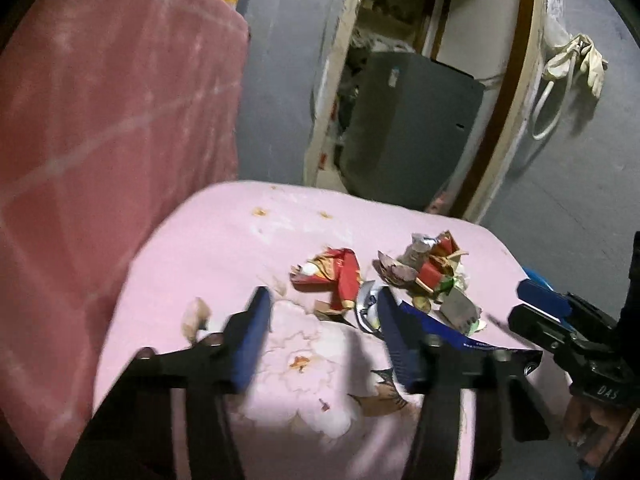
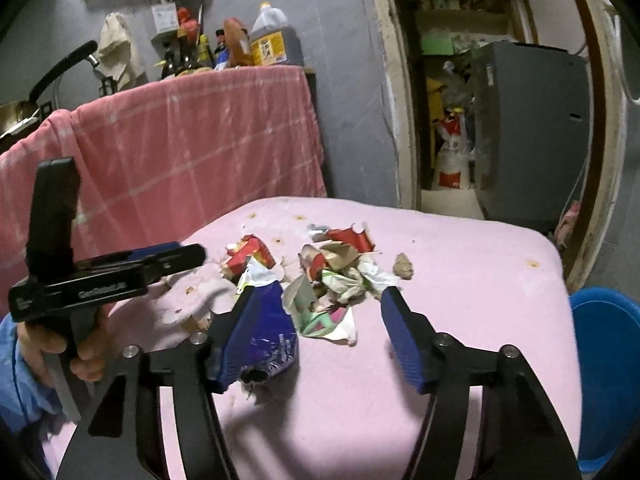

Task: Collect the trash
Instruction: 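Grasp the red wrapper with the left tool while the right tool grasps a green-pink paper scrap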

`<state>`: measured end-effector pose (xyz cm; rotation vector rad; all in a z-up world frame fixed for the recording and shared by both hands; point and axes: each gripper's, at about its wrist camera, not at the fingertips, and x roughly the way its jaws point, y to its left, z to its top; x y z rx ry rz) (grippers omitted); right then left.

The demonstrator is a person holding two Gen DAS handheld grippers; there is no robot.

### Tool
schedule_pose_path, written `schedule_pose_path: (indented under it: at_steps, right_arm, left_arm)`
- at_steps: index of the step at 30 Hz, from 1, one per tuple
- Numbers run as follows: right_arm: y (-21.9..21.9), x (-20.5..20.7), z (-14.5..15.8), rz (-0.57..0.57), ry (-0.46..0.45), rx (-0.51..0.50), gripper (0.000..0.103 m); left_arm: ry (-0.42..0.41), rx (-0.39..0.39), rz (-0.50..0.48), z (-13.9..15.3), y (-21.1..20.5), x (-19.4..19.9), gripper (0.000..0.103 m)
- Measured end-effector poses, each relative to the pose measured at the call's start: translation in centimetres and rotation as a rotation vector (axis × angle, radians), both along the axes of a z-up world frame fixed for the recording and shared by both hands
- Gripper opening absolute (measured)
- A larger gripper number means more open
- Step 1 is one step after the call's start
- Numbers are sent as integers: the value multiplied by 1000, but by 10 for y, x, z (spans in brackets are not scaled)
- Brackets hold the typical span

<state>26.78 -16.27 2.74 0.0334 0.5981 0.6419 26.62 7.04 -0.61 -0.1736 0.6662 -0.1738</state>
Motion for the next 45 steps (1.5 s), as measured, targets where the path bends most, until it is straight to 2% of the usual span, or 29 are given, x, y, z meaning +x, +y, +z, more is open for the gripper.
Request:
schedule_pose_path:
  at_steps: [3, 10, 14, 17, 19, 27, 31, 39, 45]
  right_arm:
    - [8, 6, -3, 28, 24, -17, 46]
    - [27, 16, -12, 58, 71, -88, 33]
    - [28, 20, -17, 58, 95, -99, 19]
    - [27, 20, -18, 61, 100, -95, 11]
    - [27, 20, -18, 63, 101, -97, 9]
    - [28, 20, -17, 57, 93, -103, 6]
    - [24, 18, -15, 51, 83, -80, 4]
    - [18, 11, -10, 38, 44, -60, 3]
    - [13, 8, -8, 28, 38, -43, 3]
  left_arm:
    - [21, -1, -34, 1, -4, 7, 33]
    - [47, 30, -62, -1, -10, 18, 33]
    - [67, 50, -71, -4, -14, 23, 33]
    - [85, 59, -83, -9, -18, 27, 24]
    - [98, 61, -81, -11, -19, 29, 16]
    - [105, 38, -82, -13, -16, 29, 5]
    - [78, 49, -70, -9, -18, 24, 4]
    - [-31, 73, -12, 6, -18, -2, 4]
    - [-37, 65, -7, 8, -21, -12, 4]
